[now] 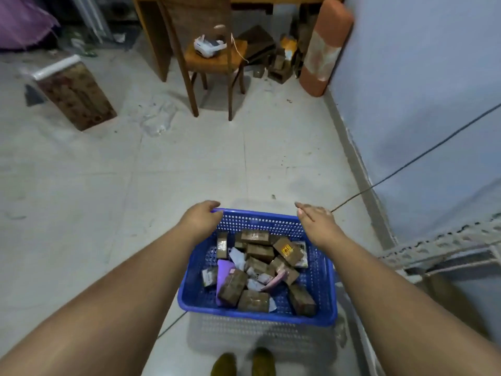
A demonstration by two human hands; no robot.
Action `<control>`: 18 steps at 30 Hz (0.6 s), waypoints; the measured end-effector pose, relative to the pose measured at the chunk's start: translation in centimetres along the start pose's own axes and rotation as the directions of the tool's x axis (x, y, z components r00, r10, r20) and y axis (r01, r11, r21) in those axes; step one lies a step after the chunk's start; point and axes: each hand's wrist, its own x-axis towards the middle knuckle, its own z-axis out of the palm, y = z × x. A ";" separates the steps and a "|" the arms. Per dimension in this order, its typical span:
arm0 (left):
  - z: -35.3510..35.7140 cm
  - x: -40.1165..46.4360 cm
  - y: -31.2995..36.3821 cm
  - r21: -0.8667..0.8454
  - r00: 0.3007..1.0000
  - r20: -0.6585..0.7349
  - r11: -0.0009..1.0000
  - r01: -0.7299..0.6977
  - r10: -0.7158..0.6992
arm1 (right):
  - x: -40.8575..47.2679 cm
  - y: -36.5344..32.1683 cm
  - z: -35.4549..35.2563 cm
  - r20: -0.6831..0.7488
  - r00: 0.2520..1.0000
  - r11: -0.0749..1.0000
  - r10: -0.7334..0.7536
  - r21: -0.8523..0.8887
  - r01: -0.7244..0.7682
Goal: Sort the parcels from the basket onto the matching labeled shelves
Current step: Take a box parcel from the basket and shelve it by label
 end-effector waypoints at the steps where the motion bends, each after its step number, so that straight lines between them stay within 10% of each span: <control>1: 1.4 1.2 -1.7 -0.003 0.999 0.006 1.000 0.031 -0.031 | 1.6 0.8 2.1 0.030 0.999 1.000 0.017 0.024 -0.018; 8: 13.3 10.6 -16.1 -0.106 0.971 0.122 0.970 0.218 -0.205 | 10.4 7.9 20.4 0.149 0.936 0.863 0.320 0.363 -0.352; 18: 32.6 23.6 -36.6 -0.208 0.852 0.323 0.848 0.488 -0.411 | 21.1 17.0 49.3 0.598 0.679 0.650 0.425 0.320 -0.689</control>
